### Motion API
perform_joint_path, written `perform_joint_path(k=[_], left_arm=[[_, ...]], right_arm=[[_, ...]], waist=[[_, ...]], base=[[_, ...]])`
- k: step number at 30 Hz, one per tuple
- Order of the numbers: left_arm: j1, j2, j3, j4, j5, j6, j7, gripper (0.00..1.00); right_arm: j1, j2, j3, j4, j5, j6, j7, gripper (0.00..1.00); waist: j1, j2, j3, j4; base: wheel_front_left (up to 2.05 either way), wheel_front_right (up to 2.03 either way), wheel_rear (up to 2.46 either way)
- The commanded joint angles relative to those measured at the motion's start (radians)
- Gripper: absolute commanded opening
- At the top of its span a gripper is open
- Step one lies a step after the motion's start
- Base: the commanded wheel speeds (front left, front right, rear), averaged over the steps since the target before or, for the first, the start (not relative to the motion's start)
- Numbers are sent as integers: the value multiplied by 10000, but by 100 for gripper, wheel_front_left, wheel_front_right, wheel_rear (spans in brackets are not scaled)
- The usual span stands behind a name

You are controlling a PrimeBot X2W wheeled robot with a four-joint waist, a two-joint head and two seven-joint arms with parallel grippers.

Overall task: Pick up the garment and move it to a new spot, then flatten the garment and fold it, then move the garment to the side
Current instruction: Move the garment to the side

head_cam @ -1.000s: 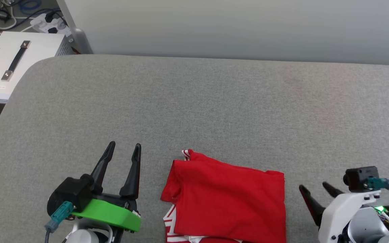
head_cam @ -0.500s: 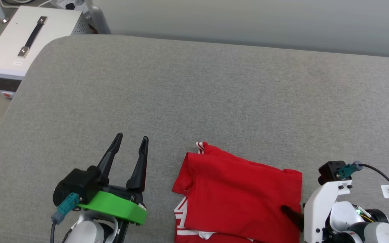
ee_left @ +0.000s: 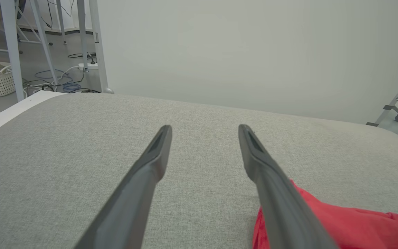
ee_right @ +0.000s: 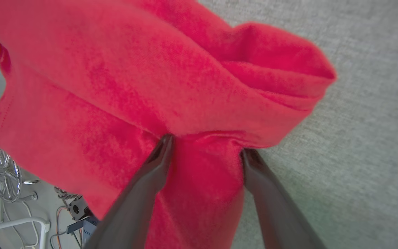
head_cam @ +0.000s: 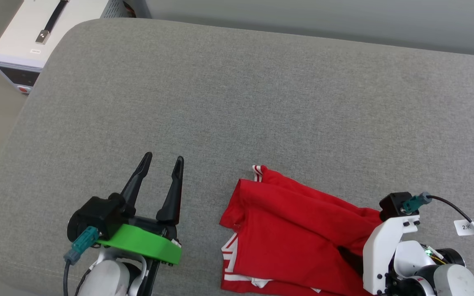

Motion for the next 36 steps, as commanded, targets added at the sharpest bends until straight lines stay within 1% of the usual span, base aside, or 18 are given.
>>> perform_joint_path(k=[1,4,7,11,13,16,19,23,27,32,35,36], left_arm=[[-174,-60,33,24,-51,-31,-57,100],[-166,-61,71,66,-42,-31,-57,100],[-153,-50,94,82,-41,-31,-57,100],[-80,-36,117,82,-75,-31,-57,100],[-37,-15,105,73,-102,-31,-57,100],[25,16,21,51,-126,-31,-57,100],[43,28,-69,60,-112,-31,-57,100],[14,18,-288,41,-90,-31,-57,100],[-105,9,-792,72,-45,-31,-57,100],[-384,-4,-1318,28,23,-31,-57,100],[-705,13,-1575,-15,6,-31,-57,100],[-828,78,-1654,-8,45,-31,-57,100]], right_arm=[[38,86,204,441,3,-4,-38,0],[-97,36,307,561,-3,-4,-439,0],[-285,-150,453,507,13,-4,-919,0],[-567,-870,952,196,-281,-4,-1727,0],[-711,-1377,1298,-52,-406,-4,-2070,0],[-934,-2396,1848,-529,-593,-4,-2375,0],[-1207,-3735,2327,-1057,-1075,-4,-2587,0],[-1411,-4933,2465,-1603,-992,-4,-2681,0],[-1432,-6083,2301,-1840,-1106,-4,-2816,0],[-1392,-7128,2111,-1680,-992,-4,-3223,0],[-1576,-7827,1961,-1339,-1366,-4,-3697,0],[-1641,-7949,1943,-1227,-1438,-4,-3831,0]], waist=[[0,0,15,9],[0,0,-42,-61],[0,0,-145,-182],[0,0,-346,-477],[0,0,-437,-702],[0,0,-543,-1114],[0,0,-552,-1572],[0,0,-434,-2220],[0,0,-296,-2755],[0,0,139,-3410],[0,0,616,-3737],[0,0,786,-3843]], base=[[0,0,0],[0,0,0],[0,0,0],[0,0,0],[0,0,0],[0,0,0],[0,0,0],[0,0,0],[0,0,0],[0,0,0],[0,0,0],[0,0,0]])
